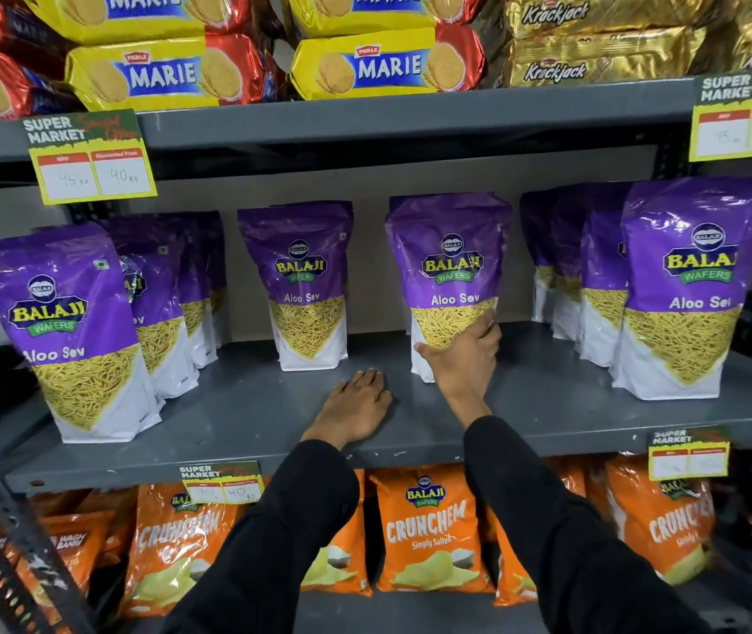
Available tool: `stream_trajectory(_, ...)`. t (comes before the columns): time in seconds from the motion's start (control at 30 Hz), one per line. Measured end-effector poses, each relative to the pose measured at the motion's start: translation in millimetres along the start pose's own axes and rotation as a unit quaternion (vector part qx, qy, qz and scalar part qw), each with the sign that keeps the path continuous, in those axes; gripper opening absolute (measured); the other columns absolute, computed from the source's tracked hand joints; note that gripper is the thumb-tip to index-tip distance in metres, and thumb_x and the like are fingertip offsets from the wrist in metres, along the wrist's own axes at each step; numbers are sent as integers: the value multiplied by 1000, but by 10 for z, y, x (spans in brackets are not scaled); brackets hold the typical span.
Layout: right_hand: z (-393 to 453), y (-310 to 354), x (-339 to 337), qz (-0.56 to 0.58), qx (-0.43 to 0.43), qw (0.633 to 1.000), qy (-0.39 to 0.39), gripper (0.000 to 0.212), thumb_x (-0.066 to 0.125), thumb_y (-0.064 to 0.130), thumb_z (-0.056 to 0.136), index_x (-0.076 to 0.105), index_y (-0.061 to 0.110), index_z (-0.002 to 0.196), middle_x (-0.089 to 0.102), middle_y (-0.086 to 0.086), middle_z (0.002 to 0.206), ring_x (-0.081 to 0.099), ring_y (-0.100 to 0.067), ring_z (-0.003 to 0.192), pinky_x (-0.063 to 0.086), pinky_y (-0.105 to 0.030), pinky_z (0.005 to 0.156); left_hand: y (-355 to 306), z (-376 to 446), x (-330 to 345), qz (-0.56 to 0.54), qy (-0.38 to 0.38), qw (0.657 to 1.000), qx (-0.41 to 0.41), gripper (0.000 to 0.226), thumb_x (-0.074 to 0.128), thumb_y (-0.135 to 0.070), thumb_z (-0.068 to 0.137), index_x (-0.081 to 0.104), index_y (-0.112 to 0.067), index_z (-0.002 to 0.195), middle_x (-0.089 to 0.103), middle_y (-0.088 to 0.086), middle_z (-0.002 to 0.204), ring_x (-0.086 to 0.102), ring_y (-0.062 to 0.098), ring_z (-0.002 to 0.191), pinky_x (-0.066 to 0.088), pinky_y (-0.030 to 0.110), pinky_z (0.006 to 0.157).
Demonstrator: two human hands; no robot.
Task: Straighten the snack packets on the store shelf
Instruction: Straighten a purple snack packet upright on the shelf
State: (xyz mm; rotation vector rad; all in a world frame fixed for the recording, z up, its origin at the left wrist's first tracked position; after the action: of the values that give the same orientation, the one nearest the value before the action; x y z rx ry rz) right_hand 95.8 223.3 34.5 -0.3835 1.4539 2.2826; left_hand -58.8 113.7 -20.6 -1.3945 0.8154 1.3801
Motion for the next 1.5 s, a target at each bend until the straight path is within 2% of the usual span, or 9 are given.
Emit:
stream_trajectory(0.2, -221, -43, -213, -6, -7, 1000, -12, 135, 92, 49, 62, 10, 0, 157, 32, -24, 151, 38, -42, 138, 40, -53, 110, -22, -22, 4, 9, 18, 1000, -3, 58, 23, -35, 109, 21, -9, 161, 16, 10, 171, 14, 25, 159, 13, 42, 128)
stream_trajectory(0.7, -592, -124, -583, -30, -25, 998, -47, 131, 88, 58, 62, 14, 6, 157, 34, -21, 151, 39, -40, 138, 40, -53, 106, -24, -15, 11, 30, 13, 999, -9, 56, 23, -33, 108, 28, -8, 157, 23, 11, 168, 21, 29, 156, 20, 47, 125)
stream_trajectory(0.93, -650, -141, -592, -35, -25, 997, -60, 128, 84, 65, 63, 14, 11, 157, 34, -17, 152, 38, -36, 139, 40, -52, 105, -37, -16, 1, 39, 8, 999, -8, 49, 25, -33, 107, 38, -9, 148, 33, 13, 161, 28, 31, 151, 24, 50, 122)
stream_trajectory(1.5, -696, -83, -493, -64, -42, 995, -67, 131, 77, 75, 63, 12, 12, 158, 37, -17, 150, 42, -35, 135, 43, -51, 101, -21, -6, 21, 38, 6, 999, -8, 54, 25, -36, 107, 32, -10, 154, 26, 12, 166, 22, 30, 155, 21, 48, 124)
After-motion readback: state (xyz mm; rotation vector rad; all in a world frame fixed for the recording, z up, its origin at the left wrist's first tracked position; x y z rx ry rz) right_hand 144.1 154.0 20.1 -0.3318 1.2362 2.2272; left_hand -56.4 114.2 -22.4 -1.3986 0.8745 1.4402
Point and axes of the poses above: each hand's wrist, its own z-axis towards the middle knuckle, its own x-axis out of the palm, y = z × x, the point moved 8 cm from there along z, towards the middle knuckle
